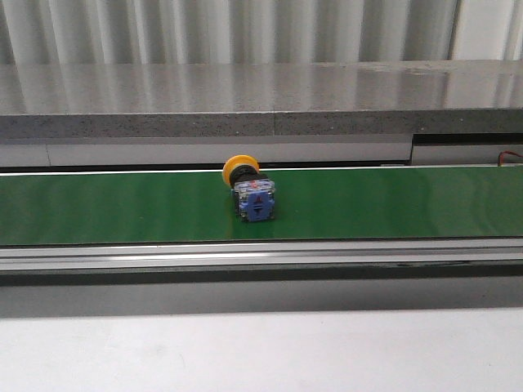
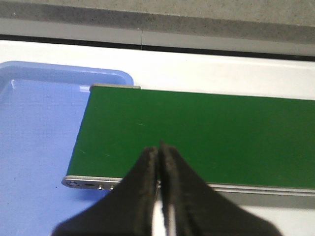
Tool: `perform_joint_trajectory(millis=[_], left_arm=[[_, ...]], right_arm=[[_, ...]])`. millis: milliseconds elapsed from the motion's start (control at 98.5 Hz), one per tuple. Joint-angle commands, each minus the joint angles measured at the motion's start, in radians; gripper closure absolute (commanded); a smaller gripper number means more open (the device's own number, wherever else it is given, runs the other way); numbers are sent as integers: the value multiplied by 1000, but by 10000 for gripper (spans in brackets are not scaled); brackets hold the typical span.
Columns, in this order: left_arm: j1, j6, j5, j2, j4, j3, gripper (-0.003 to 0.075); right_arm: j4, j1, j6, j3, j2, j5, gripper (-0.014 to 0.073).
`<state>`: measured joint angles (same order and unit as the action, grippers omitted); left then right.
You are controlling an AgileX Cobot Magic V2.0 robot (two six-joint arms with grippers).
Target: Move button from right to left
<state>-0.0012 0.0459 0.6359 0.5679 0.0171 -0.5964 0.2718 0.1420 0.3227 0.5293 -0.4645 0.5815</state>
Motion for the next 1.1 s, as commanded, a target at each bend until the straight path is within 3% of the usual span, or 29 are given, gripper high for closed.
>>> perform_joint_trajectory(millis=[0,142,213,518,751,1086], left_arm=[[-7,11,-31,9,11,-37,513],[-7,11,-16,9,18,-37,162],[-7,11,-18,9,20,-37,71],[-7,11,-31,25,94,-40,60],[-17,11,-33,172,205,-84,60],[-222,39,-157,454,231,-196,61]], right_arm=[[18,0,11,26,-1,-66,661],[18,0,11,26,-1,-66,661],[18,0,11,26,-1,-66,661],[18,0,11,26,-1,-66,661],[18,0,11,26,-1,-66,661],[18,0,11,26,-1,-66,661]])
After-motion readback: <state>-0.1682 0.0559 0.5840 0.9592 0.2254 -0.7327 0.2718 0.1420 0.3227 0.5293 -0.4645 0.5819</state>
